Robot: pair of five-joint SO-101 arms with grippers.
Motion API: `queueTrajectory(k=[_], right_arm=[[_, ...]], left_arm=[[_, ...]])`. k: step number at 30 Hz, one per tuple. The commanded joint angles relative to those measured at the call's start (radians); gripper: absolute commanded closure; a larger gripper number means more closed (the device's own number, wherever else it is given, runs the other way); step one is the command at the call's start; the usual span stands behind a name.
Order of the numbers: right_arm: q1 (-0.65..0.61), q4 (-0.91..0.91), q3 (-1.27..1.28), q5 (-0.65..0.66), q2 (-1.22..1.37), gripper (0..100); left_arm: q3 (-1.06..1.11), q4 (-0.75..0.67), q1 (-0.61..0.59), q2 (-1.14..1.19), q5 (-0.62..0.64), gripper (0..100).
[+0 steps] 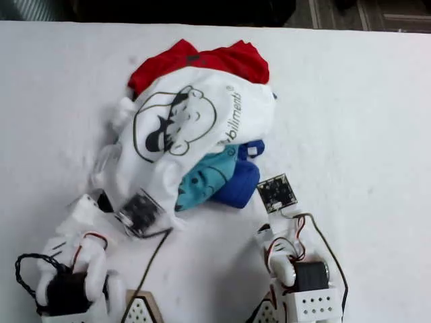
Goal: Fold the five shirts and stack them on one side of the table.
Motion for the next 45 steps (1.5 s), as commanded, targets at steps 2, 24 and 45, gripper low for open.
queueTrajectory(k=[2,24,45], right_arm=[[-0.004,0.005,0.006,0.002,0.001,97.9],[-0.004,0.005,0.006,0.002,0.001,97.9],[-0.004,0.005,0.006,0.002,0.001,97.9]], left_arm=[[-0.114,-0.044,0.005,0.005,-0.110,97],[-1.381,0.391,0.203,1.285,0.350,80],[-1.522,0.219,0.361,1.919,0.497,66]])
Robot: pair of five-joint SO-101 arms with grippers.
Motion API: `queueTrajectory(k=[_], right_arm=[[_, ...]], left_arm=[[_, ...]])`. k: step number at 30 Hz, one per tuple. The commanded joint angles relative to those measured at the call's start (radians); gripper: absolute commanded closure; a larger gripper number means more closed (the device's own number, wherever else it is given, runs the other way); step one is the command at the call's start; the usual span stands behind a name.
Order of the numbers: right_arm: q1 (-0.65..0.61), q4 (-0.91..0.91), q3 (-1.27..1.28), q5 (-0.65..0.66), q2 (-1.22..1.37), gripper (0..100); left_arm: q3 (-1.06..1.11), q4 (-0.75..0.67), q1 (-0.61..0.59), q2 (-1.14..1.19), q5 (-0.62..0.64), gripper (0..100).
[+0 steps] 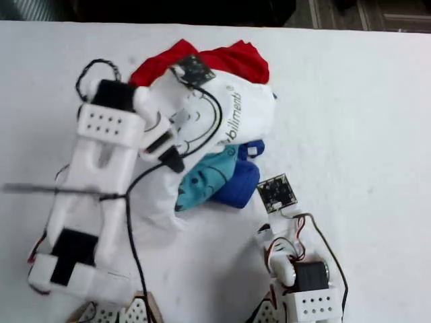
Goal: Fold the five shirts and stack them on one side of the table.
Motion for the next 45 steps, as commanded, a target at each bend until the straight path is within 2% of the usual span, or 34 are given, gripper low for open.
queueTrajectory(k=[1,5,8,10,13,15,20,24,33,39,45], right_arm=[[-0.004,0.005,0.006,0.002,0.001,97.9],[-0.004,0.005,0.006,0.002,0.001,97.9],[-0.004,0.005,0.006,0.002,0.001,97.9],[-0.004,0.005,0.006,0.002,0.001,97.9],[-0.004,0.005,0.006,0.002,0.001,97.9],[-0.004,0.005,0.006,0.002,0.001,97.9],[-0.004,0.005,0.006,0.002,0.001,97.9],[-0.004,0.005,0.006,0.002,0.001,97.9],[-0.004,0.005,0.006,0.002,0.001,97.9],[-0.004,0.005,0.006,0.002,0.001,97.9],[-0.004,0.005,0.006,0.002,0.001,97.9]], left_arm=[[-0.034,-0.083,0.008,0.090,0.011,66],[-0.034,-0.153,0.002,0.206,0.021,66],[-0.034,-0.212,0.004,0.272,0.098,71],[-0.034,-0.262,0.004,0.308,0.107,79],[-0.043,-0.281,0.008,0.320,0.109,99],[-0.043,-0.247,0.008,0.294,0.109,96],[-0.109,-0.144,-0.022,0.151,0.115,98],[-0.172,-0.129,-0.088,0.008,0.112,98],[-0.279,-0.129,-0.378,-0.213,0.106,98],[-0.339,-0.137,-0.634,-0.289,-0.034,98],[-0.391,-0.149,-0.880,-0.280,-0.120,98]])
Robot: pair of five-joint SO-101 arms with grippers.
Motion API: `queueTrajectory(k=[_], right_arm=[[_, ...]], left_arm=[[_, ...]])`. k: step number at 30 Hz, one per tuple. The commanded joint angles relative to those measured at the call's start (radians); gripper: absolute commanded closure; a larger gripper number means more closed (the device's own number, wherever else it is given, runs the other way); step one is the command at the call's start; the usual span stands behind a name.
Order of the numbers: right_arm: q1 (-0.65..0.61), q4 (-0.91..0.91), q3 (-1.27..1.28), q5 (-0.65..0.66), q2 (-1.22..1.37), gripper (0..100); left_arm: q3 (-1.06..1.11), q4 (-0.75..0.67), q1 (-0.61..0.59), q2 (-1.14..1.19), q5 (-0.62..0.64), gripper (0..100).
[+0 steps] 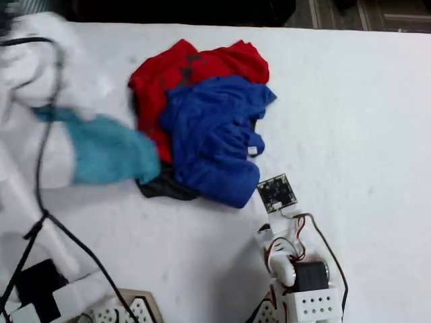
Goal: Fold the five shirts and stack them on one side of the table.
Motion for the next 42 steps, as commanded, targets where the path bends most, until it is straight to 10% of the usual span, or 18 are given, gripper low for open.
queueTrajectory(k=[1,16,34,42], right_arm=[[-0.004,0.005,0.006,0.002,0.001,97.9],[-0.004,0.005,0.006,0.002,0.001,97.9],[-0.004,0.005,0.006,0.002,0.001,97.9],[-0.004,0.005,0.006,0.002,0.001,97.9]], left_arm=[[-0.052,-0.032,-0.133,-0.028,-0.040,98],[0.035,0.092,-0.186,0.038,-0.103,72],[0.035,0.199,0.524,0.248,0.203,72],[0.034,0.069,0.591,0.395,0.244,72]])
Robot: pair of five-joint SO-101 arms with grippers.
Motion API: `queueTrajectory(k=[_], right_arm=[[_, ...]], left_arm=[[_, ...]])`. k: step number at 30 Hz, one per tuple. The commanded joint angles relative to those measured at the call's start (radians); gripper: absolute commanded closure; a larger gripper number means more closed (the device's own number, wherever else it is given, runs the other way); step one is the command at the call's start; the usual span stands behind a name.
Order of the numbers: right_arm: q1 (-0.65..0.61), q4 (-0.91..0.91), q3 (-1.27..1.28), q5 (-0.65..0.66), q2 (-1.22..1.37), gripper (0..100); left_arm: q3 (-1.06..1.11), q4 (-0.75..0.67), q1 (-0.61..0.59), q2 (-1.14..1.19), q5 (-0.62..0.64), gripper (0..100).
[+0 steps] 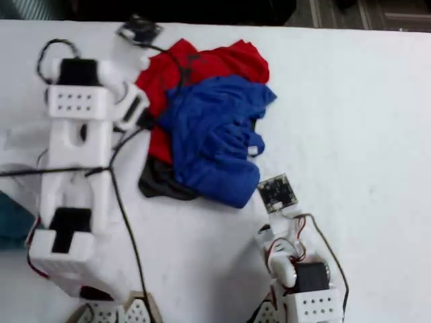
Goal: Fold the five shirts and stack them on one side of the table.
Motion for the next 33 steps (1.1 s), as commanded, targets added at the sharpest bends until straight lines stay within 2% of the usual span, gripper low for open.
queueTrajectory(k=[1,4,8,12,16,21,24,26,27,31,33], right_arm=[[-0.004,0.005,0.006,0.002,0.001,97.9],[-0.004,0.005,0.006,0.002,0.001,97.9],[-0.004,0.005,0.006,0.002,0.001,97.9],[-0.004,0.005,0.006,0.002,0.001,97.9],[-0.004,0.005,0.006,0.002,0.001,97.9],[-0.004,0.005,0.006,0.002,0.001,97.9],[-0.004,0.005,0.006,0.002,0.001,97.9],[-0.004,0.005,0.006,0.002,0.001,97.9],[-0.004,0.005,0.006,0.002,0.001,97.9],[-0.004,0.005,0.006,0.002,0.001,97.9],[-0.004,0.005,0.006,0.002,0.001,97.9]], left_arm=[[-0.018,-0.055,-0.025,-0.010,0.011,72],[-0.017,-0.057,-0.148,-0.016,0.011,72],[-0.038,-0.074,-0.412,-0.024,-0.005,72],[-0.149,-0.100,-0.661,-0.015,-0.087,72],[-0.259,-0.133,-0.816,-0.015,-0.138,72],[-0.430,-0.091,-0.883,-0.024,-0.158,72],[-0.557,0.021,-0.866,-0.022,-0.189,72],[-0.598,0.140,-0.819,-0.015,-0.270,72],[-0.580,0.176,-0.805,-0.015,-0.310,72],[-0.402,0.164,-0.805,-0.024,-0.331,72],[-0.285,0.164,-0.817,-0.022,-0.382,72]])
